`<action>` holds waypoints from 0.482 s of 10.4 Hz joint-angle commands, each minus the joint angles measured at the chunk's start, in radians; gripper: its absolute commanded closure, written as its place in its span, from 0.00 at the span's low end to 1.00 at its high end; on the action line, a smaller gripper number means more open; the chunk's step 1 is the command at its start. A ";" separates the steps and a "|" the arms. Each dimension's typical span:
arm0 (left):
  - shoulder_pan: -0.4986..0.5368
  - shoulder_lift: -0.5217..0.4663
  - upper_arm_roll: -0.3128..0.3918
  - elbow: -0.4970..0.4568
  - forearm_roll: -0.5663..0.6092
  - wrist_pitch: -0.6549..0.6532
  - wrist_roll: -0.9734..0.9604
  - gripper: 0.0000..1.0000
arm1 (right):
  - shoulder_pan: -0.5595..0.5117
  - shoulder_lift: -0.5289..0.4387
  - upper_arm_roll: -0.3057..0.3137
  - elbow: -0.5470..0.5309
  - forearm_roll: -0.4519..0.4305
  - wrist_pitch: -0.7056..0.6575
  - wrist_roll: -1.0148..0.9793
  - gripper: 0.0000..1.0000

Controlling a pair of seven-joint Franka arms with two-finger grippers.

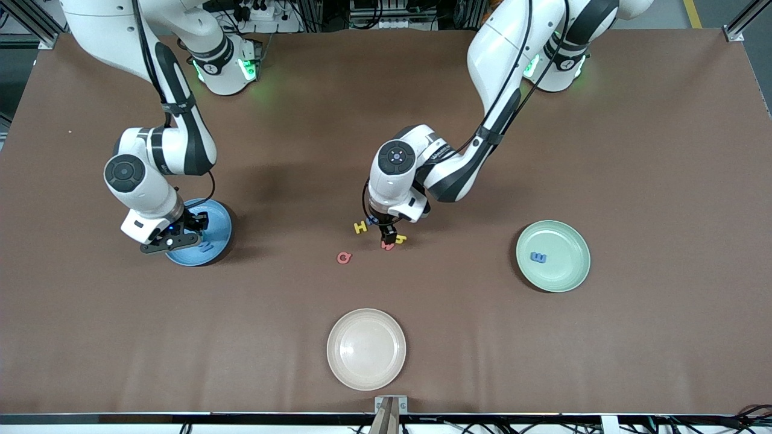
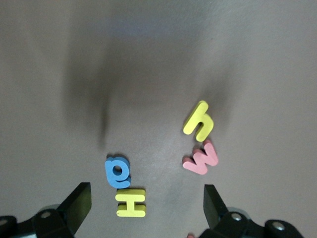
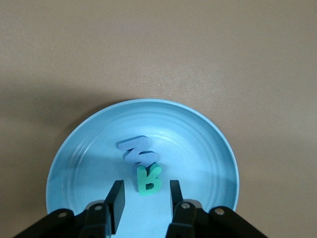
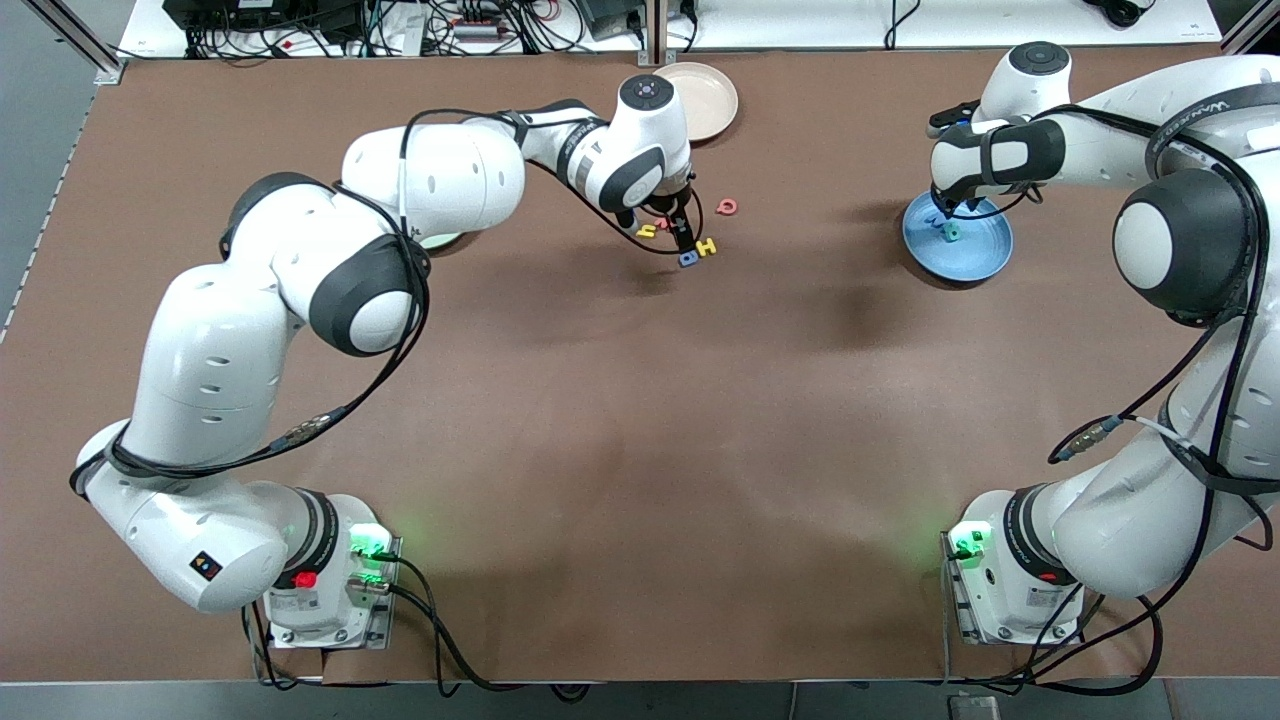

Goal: Sort uppercase to blue plate, lowercase to green plate
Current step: 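Grasp the blue lowercase a with the left gripper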

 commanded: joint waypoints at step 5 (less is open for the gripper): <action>-0.032 0.053 0.023 0.031 -0.017 0.060 -0.019 0.00 | -0.004 -0.037 0.005 -0.029 0.038 0.007 -0.026 0.56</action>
